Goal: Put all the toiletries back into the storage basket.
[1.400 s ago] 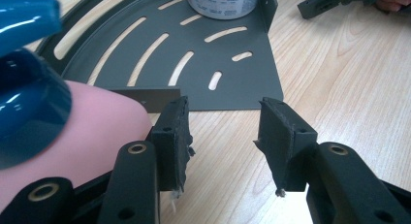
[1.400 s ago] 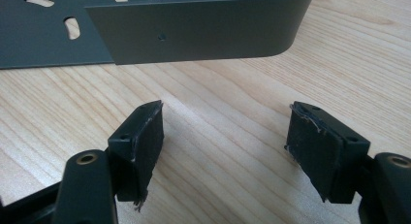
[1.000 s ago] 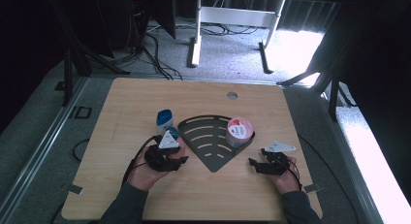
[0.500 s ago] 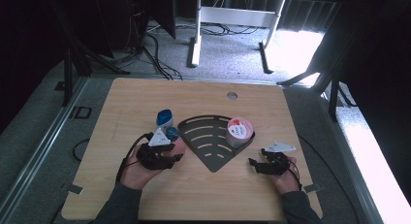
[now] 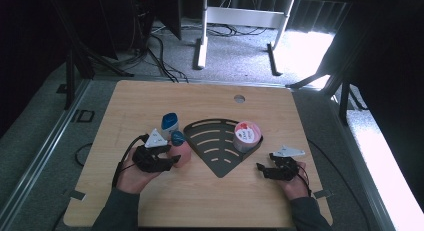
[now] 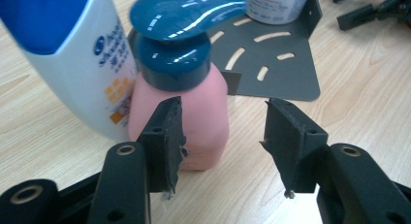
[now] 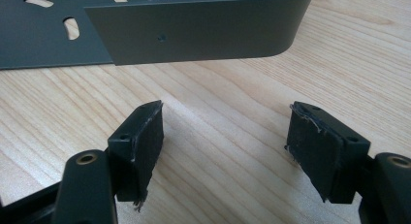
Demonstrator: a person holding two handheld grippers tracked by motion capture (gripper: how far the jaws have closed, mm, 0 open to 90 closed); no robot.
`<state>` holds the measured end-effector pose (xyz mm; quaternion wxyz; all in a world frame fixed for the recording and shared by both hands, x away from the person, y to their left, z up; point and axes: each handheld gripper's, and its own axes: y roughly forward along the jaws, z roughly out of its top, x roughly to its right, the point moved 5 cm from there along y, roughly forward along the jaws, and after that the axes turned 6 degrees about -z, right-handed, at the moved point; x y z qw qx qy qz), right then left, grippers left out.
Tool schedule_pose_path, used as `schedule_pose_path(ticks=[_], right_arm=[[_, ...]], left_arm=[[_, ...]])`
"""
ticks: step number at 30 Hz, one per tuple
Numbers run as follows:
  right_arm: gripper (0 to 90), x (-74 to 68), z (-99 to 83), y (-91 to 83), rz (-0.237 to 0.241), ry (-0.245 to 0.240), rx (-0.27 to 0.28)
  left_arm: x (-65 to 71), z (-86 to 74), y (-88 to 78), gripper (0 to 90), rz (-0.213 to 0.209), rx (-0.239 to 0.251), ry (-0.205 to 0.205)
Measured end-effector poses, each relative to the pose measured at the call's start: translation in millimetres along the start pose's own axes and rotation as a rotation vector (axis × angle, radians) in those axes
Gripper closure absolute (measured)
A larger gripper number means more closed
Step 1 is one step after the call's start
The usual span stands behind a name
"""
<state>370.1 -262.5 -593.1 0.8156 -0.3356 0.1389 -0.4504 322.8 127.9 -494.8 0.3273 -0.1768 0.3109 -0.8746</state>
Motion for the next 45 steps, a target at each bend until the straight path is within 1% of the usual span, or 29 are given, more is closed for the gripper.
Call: schedule_pose_path(ticks=[5,7,9,10,11,17,23,25,27,29,32,33,36,39,45], right_arm=[[28.7,0.0,0.1,0.1,0.000,0.001,0.000],[28.7,0.2,0.1,0.1,-0.001,0.000,0.000],[28.6,0.2,0.1,0.2,-0.001,0.000,-0.001],[28.6,0.2,0.2,0.2,-0.001,0.000,-0.001],[28.6,0.2,0.2,0.2,-0.001,0.000,-0.001],[28.6,0.1,0.2,0.2,-0.001,0.001,-0.001],[28.6,0.1,0.2,0.3,-0.001,0.001,-0.001],[28.6,0.1,0.2,0.3,-0.001,0.001,-0.001],[28.6,0.2,0.2,0.2,-0.001,0.001,-0.001],[28.6,0.2,0.2,0.3,-0.001,0.001,-0.001],[28.6,0.2,0.2,0.2,0.000,0.001,-0.001],[28.6,0.2,0.2,0.2,0.000,0.001,-0.001],[28.6,0.2,0.2,0.3,0.000,0.001,-0.001],[28.6,0.2,0.2,0.3,0.000,0.001,-0.001],[28.6,0.2,0.2,0.3,0.000,0.001,-0.001]], left_arm=[[-3.8,-0.3,0.9,41.5,0.024,0.009,-0.017],[-5.2,-0.3,2.3,38.7,0.041,0.011,-0.027],[-5.9,-0.5,3.2,36.4,0.044,0.008,-0.027],[-7.5,-1.2,5.7,36.4,0.060,-0.001,-0.033],[-7.8,-1.2,6.7,33.6,0.061,-0.001,-0.036],[-11.8,-1.0,13.2,28.0,0.079,-0.012,-0.047],[-14.6,1.8,17.5,27.5,0.082,-0.011,-0.058],[-15.1,3.1,19.3,27.5,0.072,-0.013,-0.061],[-16.2,4.5,21.3,27.5,0.062,-0.006,-0.074],[-17.1,5.7,23.3,26.9,0.064,-0.004,-0.083],[-17.8,7.7,25.7,25.2,0.070,-0.007,-0.085],[-17.3,8.6,26.8,24.6,0.065,-0.005,-0.087],[-15.8,10.9,30.1,23.0,0.061,-0.006,-0.084],[-14.6,13.0,33.4,23.0,0.073,-0.018,-0.069],[-14.0,15.8,40.9,24.7,0.120,-0.034,-0.041]])
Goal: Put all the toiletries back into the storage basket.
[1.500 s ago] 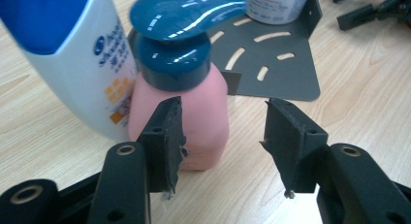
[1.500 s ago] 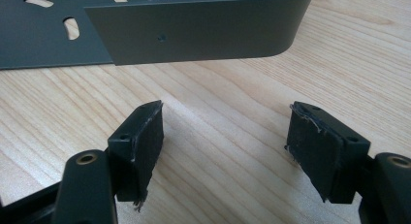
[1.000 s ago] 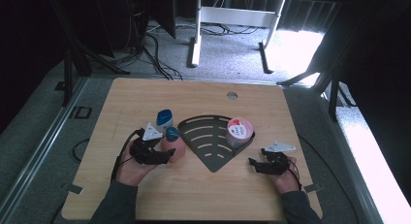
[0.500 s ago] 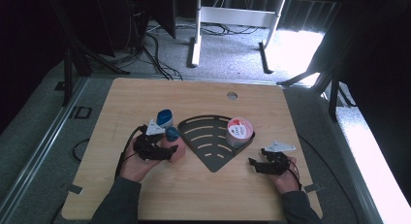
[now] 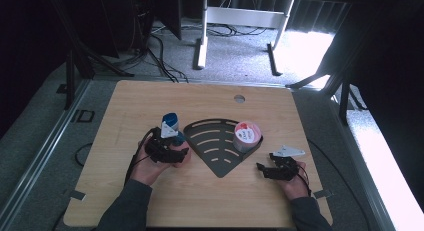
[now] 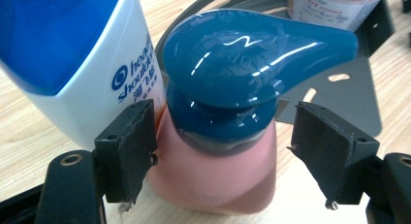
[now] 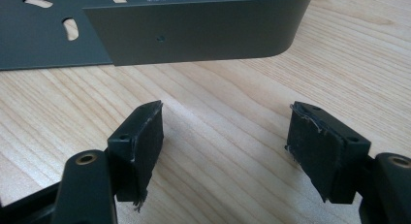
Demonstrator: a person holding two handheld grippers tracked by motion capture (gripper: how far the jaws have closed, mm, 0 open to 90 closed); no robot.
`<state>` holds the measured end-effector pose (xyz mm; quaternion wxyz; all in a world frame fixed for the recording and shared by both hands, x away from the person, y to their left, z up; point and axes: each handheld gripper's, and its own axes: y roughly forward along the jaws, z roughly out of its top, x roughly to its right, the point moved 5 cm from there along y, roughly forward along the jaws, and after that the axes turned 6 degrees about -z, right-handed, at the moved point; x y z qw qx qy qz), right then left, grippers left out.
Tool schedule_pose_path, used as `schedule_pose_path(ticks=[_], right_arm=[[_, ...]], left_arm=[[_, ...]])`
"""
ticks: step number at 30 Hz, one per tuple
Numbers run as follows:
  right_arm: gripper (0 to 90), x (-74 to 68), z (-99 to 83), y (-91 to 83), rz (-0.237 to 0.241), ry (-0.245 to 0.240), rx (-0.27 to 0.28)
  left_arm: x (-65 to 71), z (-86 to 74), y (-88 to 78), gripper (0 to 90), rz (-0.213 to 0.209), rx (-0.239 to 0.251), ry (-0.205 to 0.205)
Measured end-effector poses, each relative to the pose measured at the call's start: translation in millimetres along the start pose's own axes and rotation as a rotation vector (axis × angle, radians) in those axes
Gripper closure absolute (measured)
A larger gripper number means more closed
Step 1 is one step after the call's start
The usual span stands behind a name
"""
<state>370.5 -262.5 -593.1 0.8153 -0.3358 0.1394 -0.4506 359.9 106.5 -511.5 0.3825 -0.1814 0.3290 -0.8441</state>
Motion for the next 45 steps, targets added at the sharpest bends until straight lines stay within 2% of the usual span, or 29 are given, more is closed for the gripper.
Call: schedule_pose_path(ticks=[3,7,12,13,15,20,28,45], right_arm=[[28.6,0.0,0.0,0.0,0.000,0.001,0.000],[28.5,0.1,0.1,0.1,0.000,0.000,0.000],[28.5,0.0,0.1,0.1,0.000,0.001,0.000],[28.5,0.0,0.1,0.1,0.000,0.001,0.000],[28.6,-0.1,0.1,0.1,0.000,0.002,0.000],[28.4,0.0,0.1,0.2,0.000,0.001,0.000],[28.4,0.0,0.1,0.2,0.000,0.001,0.000],[28.4,0.0,0.2,0.2,0.001,0.002,0.000]], left_arm=[[-1.6,1.6,1.3,28.2,0.007,0.009,-0.008],[-1.9,5.7,0.9,32.9,0.000,0.048,-0.021],[-1.3,10.0,0.9,36.8,0.002,0.064,-0.022],[-1.9,11.6,0.3,36.8,0.000,0.075,-0.035],[-2.5,12.8,-1.0,41.8,-0.007,0.086,-0.039],[-1.1,16.0,-2.2,45.6,0.001,0.102,-0.031],[-2.6,16.0,-2.9,51.6,0.016,0.105,-0.050],[-3.0,17.4,-3.4,52.5,0.010,0.088,-0.031]])
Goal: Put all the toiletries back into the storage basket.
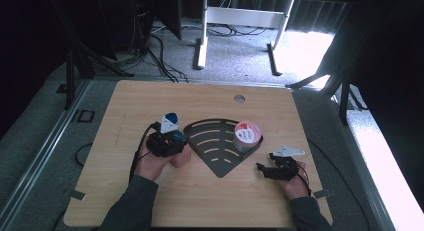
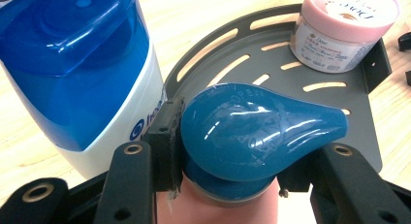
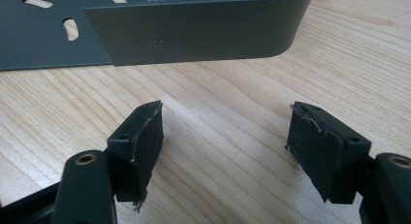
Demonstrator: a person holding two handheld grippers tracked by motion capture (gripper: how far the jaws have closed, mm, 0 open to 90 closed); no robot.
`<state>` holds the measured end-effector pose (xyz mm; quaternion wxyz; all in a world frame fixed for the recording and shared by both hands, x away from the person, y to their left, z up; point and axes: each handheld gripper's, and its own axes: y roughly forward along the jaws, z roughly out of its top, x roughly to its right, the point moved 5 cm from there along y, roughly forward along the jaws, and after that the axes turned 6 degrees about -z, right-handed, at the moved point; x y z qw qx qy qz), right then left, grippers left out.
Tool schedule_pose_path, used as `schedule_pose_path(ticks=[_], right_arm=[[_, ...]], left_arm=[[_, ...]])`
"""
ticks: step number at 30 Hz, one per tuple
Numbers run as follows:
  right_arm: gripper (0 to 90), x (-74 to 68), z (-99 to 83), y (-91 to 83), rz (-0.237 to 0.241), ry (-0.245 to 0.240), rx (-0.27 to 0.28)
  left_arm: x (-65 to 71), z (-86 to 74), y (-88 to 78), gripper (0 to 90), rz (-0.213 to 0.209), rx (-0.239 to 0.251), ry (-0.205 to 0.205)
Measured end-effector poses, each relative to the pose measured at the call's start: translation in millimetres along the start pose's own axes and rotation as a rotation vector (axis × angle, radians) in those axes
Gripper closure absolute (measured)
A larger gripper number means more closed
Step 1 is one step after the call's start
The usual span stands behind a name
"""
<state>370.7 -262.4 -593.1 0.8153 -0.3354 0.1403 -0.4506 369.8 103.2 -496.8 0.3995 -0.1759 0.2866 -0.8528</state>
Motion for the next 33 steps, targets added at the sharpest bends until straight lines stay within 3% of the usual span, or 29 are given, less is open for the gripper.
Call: schedule_pose_path(ticks=[12,21,33], right_arm=[[28.4,0.0,0.0,0.0,0.000,0.001,0.000],[28.4,0.1,0.1,0.1,0.000,0.000,0.001],[28.4,-0.1,0.1,0.0,0.000,0.003,0.000]], left_arm=[[0.2,1.3,-3.0,52.7,-0.013,0.005,0.005],[7.5,11.7,-12.6,52.7,-0.032,0.005,0.038],[16.1,22.9,-14.6,52.7,-0.050,0.007,0.053]])
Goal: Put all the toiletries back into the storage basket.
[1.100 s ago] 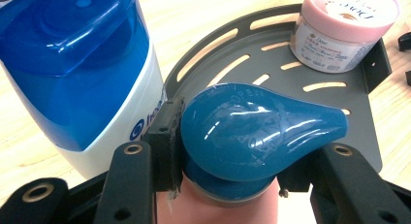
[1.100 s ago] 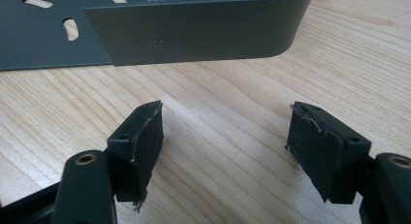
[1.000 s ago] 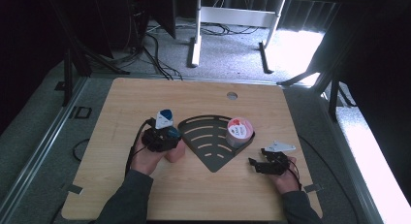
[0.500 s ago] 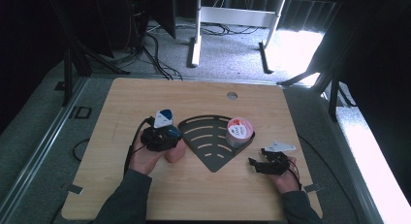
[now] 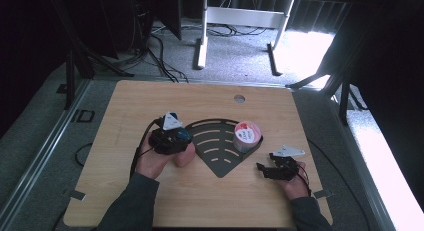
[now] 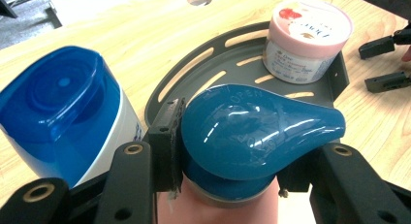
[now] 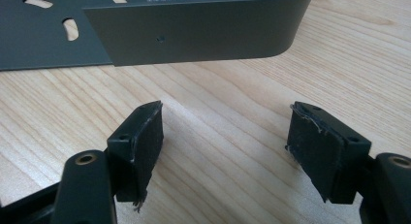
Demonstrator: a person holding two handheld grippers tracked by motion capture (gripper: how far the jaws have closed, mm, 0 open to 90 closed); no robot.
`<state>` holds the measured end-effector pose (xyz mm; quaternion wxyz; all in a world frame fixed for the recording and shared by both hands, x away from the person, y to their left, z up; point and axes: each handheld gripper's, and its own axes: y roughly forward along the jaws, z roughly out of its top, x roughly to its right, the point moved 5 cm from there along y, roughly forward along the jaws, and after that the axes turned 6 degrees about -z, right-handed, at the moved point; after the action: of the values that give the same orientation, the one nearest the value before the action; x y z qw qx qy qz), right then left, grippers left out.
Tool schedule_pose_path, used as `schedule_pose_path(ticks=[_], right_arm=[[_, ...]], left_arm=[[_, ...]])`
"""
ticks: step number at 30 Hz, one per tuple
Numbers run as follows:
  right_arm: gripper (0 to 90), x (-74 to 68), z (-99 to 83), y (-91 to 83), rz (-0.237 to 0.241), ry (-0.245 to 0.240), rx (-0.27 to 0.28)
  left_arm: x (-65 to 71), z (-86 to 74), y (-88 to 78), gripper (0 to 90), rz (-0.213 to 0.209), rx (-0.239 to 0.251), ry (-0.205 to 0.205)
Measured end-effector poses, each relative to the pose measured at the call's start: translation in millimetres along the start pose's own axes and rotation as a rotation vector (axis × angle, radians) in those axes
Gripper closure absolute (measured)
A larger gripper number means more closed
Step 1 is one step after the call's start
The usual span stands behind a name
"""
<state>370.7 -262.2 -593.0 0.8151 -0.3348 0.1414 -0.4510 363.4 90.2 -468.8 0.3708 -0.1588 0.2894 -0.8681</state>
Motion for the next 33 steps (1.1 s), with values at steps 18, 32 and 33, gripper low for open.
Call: schedule_pose_path(ticks=[18,32,33], right_arm=[[28.4,0.1,0.0,0.0,0.000,-0.001,0.000],[28.4,-0.1,0.0,0.0,0.000,0.001,0.000],[28.4,-0.1,0.0,0.0,0.000,0.001,0.000]], left_arm=[[7.5,12.3,-1.4,52.7,-0.018,0.005,0.015],[15.4,24.1,2.7,52.7,-0.042,0.004,0.030],[15.7,24.8,3.2,52.7,-0.044,0.004,0.032]])
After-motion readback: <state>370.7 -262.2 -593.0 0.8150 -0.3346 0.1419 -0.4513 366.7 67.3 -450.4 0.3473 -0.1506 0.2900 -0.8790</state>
